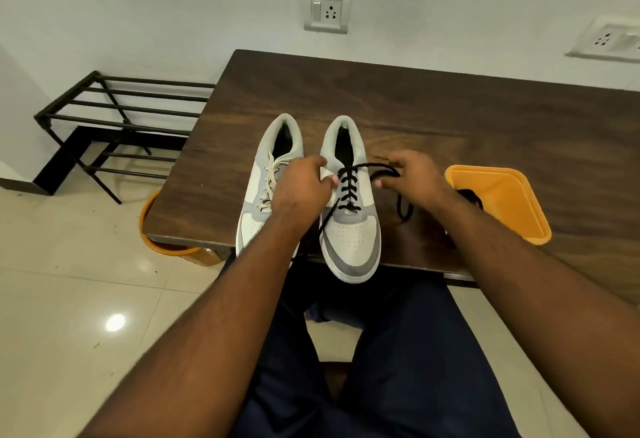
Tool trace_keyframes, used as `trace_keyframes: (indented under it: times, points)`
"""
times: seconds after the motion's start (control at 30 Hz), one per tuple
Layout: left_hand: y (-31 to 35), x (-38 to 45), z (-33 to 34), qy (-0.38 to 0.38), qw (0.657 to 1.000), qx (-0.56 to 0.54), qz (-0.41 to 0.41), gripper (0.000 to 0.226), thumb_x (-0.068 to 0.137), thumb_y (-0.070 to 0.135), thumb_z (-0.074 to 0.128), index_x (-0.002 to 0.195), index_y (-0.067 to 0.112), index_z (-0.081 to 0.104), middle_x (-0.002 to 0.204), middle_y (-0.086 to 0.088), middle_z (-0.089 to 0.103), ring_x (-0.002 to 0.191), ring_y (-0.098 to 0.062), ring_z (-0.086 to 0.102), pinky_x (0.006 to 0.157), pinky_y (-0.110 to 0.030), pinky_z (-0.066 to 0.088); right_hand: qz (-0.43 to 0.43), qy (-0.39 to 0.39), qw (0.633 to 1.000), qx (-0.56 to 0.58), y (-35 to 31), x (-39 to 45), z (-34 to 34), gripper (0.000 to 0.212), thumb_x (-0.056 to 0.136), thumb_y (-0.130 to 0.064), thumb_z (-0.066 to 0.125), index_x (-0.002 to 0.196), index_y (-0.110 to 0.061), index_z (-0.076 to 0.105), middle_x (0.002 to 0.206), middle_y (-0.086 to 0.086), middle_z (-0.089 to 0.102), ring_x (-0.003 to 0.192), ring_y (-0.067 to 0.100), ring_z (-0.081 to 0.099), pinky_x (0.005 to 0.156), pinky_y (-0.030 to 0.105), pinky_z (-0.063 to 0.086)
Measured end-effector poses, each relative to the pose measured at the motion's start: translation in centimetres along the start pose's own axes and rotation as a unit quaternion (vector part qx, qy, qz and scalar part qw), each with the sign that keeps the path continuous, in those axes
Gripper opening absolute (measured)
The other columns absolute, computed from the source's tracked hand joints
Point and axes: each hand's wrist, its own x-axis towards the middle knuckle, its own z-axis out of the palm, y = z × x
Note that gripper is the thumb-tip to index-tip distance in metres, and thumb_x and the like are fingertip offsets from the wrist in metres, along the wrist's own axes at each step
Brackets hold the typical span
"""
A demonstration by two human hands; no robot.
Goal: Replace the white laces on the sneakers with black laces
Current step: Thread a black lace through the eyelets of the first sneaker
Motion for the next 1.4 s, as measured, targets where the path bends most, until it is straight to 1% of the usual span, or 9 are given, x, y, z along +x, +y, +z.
trace_keyframes:
  times: [0.1,0.2,0.37,0.5,0.63,0.87,1.1,1.27,1.4]
  points:
    - [-0.1,0.0,1.1,-0.010,0.998,-0.057,-0.016,0.033,0.090,0.029,0.067,0.121,0.019,0.063,0.101,-0.001,0.069,0.090,-0.016,0.064,0.084,-0.032,0.052,-0.014,0.009,0.987,0.161,-1.4,-0.5,1.3,0.041,0.082,-0.008,0.074,0.121,-0.015,0.066,0.109,-0.006,0.068,0.099,0.003,0.061,0.093,0.022,0.047]
    - [-0.8,-0.3,2.6,0.021,0.993,-0.112,-0.011,0.009,0.093,0.023,0.062,0.096,0.018,0.069,0.084,0.004,0.068,0.077,-0.012,0.063,0.074,-0.031,0.051,-0.033,0.066,0.986,0.152,-1.8,-0.9,2.4,0.015,0.088,-0.009,0.067,0.098,-0.019,0.072,0.078,-0.019,0.062,0.070,-0.014,0.056,0.066,0.003,0.040]
    - [-1.3,-0.2,2.2,0.047,0.998,-0.049,-0.014,0.019,0.099,0.021,0.051,0.083,0.018,0.060,0.075,0.005,0.061,0.073,-0.015,0.057,0.068,-0.030,0.044,-0.062,0.124,0.990,-0.016,-0.8,-1.1,3.3,0.014,0.090,-0.016,0.062,0.076,-0.016,0.064,0.068,-0.011,0.049,0.067,0.013,0.052,0.060,0.025,0.031]
    - [-1.2,0.5,0.9,-0.005,0.993,-0.106,-0.041,0.029,0.097,0.031,0.059,0.077,0.011,0.063,0.060,0.004,0.055,0.059,-0.012,0.051,0.060,-0.026,0.040,0.053,0.093,0.987,0.118,-1.6,-0.6,3.3,0.011,0.089,-0.016,0.065,0.079,-0.014,0.070,0.071,-0.006,0.064,0.063,0.006,0.056,0.055,0.022,0.040]
    - [0.1,0.3,-0.8,-0.087,0.920,-0.375,-0.074,0.027,0.096,0.035,0.061,0.078,0.014,0.063,0.061,0.009,0.059,0.061,-0.007,0.049,0.059,-0.022,0.042,0.155,0.038,0.859,0.487,-2.6,-1.0,2.3,0.014,0.089,-0.013,0.065,0.085,-0.001,0.070,0.075,0.003,0.067,0.072,0.014,0.058,0.059,0.022,0.044]
    - [1.9,-0.8,0.5,-0.067,0.818,-0.570,-0.049,0.023,0.102,0.019,0.050,0.100,0.000,0.061,0.100,-0.020,0.070,0.086,-0.023,0.070,0.074,-0.032,0.058,0.113,0.011,0.754,0.648,-5.8,-1.5,1.0,0.021,0.097,-0.015,0.055,0.077,-0.011,0.058,0.104,0.016,0.072,0.087,0.020,0.070,0.063,0.028,0.056]
    - [2.4,-0.1,1.1,-0.011,0.834,-0.551,-0.026,0.025,0.100,0.005,0.050,0.121,0.001,0.062,0.105,-0.013,0.071,0.091,-0.017,0.069,0.091,-0.035,0.055,0.074,0.058,0.758,0.645,-6.8,-1.2,0.9,0.012,0.095,-0.005,0.056,0.099,-0.002,0.067,0.084,0.010,0.070,0.079,0.019,0.068,0.083,0.036,0.058]
    - [2.3,0.6,1.6,-0.001,0.837,-0.547,0.000,0.034,0.100,0.000,0.046,0.130,0.005,0.059,0.115,-0.015,0.070,0.109,-0.025,0.067,0.098,-0.039,0.051,-0.022,0.044,0.874,0.484,-6.3,-1.1,1.1,0.043,0.094,0.012,0.047,0.124,-0.017,0.059,0.100,-0.002,0.071,0.092,0.001,0.067,0.084,0.018,0.052]
    - [2.0,1.0,1.8,0.021,0.840,-0.541,0.008,0.028,0.099,0.000,0.048,0.123,0.007,0.062,0.099,-0.011,0.072,0.086,-0.015,0.067,0.085,-0.031,0.055,-0.059,0.073,0.907,0.411,-5.9,-0.9,0.6,0.038,0.087,0.009,0.060,0.117,-0.013,0.065,0.095,-0.005,0.073,0.091,0.003,0.069,0.083,0.020,0.053]
